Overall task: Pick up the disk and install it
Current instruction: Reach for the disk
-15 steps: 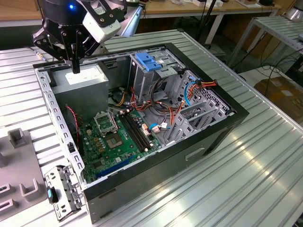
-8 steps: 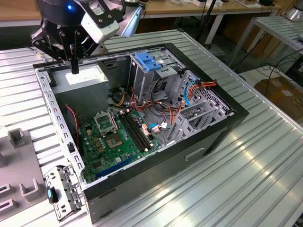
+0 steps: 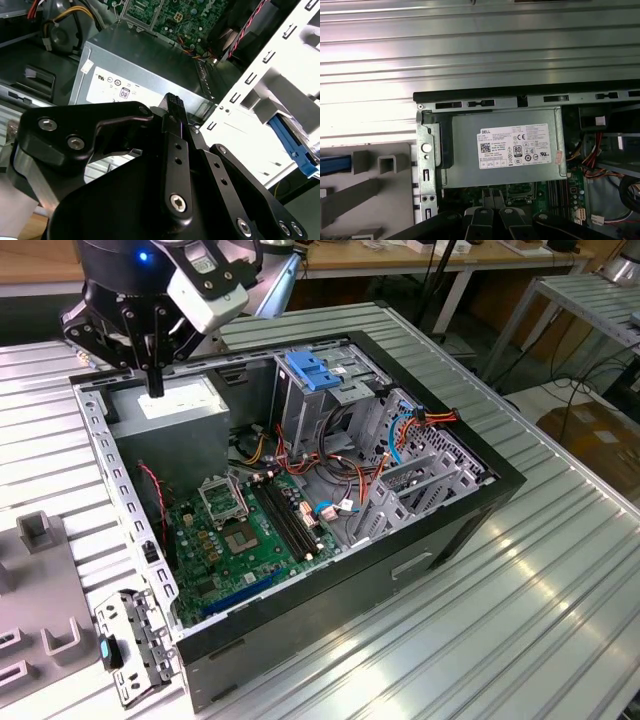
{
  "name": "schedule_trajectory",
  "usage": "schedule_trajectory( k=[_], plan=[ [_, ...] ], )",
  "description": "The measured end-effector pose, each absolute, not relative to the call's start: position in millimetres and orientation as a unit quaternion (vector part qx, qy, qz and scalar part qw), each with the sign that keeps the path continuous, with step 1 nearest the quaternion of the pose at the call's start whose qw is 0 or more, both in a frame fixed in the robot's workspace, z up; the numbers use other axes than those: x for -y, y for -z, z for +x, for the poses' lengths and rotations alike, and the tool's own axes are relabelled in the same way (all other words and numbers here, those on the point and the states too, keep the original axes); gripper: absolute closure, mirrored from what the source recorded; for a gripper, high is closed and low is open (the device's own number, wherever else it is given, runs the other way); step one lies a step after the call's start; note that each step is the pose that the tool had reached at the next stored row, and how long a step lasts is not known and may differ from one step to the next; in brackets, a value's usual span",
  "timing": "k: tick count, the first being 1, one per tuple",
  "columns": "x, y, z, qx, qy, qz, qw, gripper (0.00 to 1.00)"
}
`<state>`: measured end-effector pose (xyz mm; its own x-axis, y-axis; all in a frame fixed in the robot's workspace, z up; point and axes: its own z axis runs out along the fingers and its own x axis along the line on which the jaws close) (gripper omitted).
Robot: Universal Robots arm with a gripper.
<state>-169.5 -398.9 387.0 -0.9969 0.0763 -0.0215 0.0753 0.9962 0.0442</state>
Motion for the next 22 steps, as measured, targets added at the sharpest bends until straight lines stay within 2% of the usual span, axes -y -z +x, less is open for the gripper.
schedule_trajectory(
  k=[22],
  plan=[
    [399, -385, -183, -0.999, -0.022, 0.038, 0.011, 0.89]
  ],
)
